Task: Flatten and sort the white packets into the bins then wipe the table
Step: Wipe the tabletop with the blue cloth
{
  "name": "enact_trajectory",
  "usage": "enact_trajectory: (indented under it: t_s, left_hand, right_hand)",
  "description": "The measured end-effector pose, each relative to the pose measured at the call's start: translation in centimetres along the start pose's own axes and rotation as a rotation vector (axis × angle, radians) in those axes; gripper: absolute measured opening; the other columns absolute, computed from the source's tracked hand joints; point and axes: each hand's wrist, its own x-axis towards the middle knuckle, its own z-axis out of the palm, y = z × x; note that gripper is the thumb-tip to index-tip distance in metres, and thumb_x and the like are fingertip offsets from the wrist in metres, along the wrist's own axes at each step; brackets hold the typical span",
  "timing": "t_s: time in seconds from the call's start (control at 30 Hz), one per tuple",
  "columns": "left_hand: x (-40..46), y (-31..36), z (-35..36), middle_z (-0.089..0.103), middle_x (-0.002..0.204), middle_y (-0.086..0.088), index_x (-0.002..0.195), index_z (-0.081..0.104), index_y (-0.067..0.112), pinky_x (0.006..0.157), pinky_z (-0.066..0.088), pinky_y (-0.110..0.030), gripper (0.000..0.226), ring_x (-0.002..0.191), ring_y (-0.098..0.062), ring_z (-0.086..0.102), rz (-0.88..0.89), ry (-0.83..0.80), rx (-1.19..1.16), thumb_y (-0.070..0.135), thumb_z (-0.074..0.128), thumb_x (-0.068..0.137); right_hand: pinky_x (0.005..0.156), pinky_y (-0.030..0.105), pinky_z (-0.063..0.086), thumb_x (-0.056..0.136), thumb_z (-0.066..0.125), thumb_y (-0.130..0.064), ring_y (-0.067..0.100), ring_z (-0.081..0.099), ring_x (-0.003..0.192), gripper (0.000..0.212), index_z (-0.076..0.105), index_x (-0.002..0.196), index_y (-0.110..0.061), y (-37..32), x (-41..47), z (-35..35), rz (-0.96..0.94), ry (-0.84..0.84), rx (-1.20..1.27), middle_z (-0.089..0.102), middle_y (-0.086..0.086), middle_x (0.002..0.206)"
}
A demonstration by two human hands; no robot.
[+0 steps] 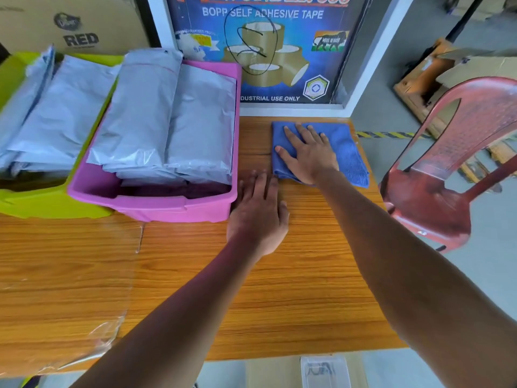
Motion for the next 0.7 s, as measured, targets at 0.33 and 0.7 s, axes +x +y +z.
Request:
enact_trajectory:
  t_s: [0.33,0.7]
  left_hand:
    - [-0.3,-0.1,-0.1,0.023,0.170,-0.012,0.158,0.032,0.014,0.129,0.003,-0.039,0.060,0.162,-0.025,0.009,-0.001,0.019,-0.037,0.041,0.029,0.105]
    - [-0.4,0.1,-0.5,0.035,0.162,-0.016,0.154,0.037,0.008,0.129,0.012,-0.040,0.063,0.156,-0.030,0.025,0.015,0.068,0.018,0.038,0.033,0.099]
  right_hand:
    - [0.129,0.050,0.006,0.101,0.014,-0.073,0.026,0.005,0.161,0.076,0.010,0.166,-0.035,-2.3,-1.7,0.5,-0.067,-0.001,-0.016,0.006,-0.002,0.175]
    - [0.130,0.049,0.003,0.099,0.012,-0.075,0.022,0.000,0.161,0.078,0.006,0.166,-0.037,-2.5,1.0,0.7,-0.101,-0.019,-0.001,0.003,-0.004,0.175]
